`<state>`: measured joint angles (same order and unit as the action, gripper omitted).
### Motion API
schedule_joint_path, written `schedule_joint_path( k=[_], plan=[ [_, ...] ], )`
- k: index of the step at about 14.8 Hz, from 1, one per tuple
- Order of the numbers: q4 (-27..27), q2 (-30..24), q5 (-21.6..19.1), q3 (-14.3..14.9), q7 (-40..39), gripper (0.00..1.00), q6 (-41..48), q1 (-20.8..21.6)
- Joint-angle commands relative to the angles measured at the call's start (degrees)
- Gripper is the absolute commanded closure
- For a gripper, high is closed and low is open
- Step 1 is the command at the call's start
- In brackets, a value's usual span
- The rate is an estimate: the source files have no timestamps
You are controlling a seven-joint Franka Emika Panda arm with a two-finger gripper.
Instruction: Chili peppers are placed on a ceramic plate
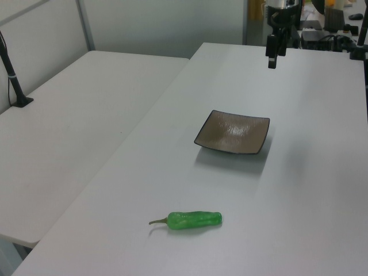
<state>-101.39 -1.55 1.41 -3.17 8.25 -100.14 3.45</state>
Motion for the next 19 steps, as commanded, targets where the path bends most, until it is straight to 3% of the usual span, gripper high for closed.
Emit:
schedule_joint_path(
  k=[1, 10, 19],
  plan=[
    [-2.58, -0.92, -2.02, 0.88, -4.0, 0.0, -0.41, 0.68],
    [-2.59, -0.91, -2.29, 0.79, -3.95, 0.0, -0.5, 0.76],
    [-1.88, 1.63, -9.84, 0.0, -3.95, 0.0, -12.61, 3.83]
  ],
)
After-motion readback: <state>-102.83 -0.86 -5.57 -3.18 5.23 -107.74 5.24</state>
